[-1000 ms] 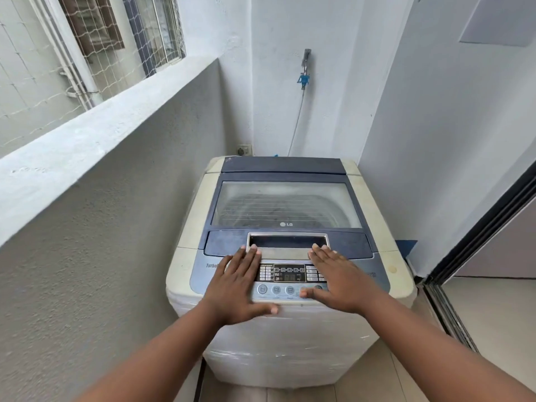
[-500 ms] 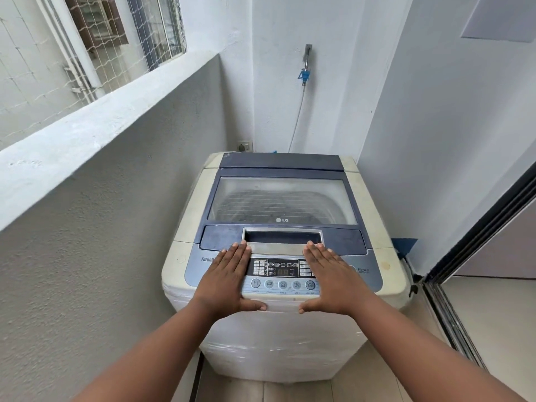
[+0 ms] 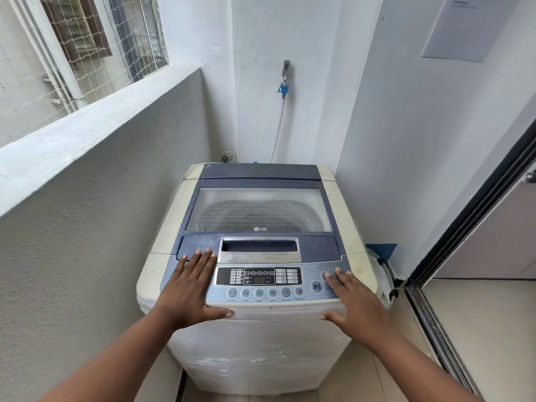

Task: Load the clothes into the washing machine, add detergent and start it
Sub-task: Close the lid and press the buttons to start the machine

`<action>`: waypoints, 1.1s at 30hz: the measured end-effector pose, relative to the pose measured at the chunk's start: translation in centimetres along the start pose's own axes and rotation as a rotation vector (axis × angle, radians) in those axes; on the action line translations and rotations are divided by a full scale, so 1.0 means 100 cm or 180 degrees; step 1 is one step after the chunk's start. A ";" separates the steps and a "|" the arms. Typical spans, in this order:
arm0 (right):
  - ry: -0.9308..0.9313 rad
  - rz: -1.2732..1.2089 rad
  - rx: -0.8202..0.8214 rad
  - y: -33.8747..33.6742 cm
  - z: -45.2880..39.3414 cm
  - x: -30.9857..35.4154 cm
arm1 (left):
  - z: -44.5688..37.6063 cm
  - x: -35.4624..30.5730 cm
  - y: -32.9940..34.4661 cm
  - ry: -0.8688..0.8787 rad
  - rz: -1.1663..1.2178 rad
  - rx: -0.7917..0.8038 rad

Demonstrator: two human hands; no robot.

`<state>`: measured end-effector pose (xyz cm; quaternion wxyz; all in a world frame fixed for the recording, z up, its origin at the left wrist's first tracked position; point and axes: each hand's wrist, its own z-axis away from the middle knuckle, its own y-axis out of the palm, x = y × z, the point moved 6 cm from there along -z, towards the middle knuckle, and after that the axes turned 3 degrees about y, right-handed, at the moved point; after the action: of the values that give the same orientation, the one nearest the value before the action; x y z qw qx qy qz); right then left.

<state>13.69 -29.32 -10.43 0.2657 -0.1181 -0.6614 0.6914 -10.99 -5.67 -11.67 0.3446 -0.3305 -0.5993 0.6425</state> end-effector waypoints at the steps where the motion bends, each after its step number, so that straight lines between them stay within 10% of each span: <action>1: 0.0014 -0.0046 -0.0050 0.000 0.000 0.001 | 0.000 0.000 0.001 0.0001 0.0041 -0.0015; 33: 0.0372 0.0578 0.0317 0.012 0.012 0.015 | 0.006 0.001 0.000 -0.0141 0.0367 -0.0272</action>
<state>11.60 -29.59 -11.21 0.2455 -0.2042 -0.5963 0.7365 -11.58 -5.93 -11.66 0.2792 -0.3646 -0.6136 0.6423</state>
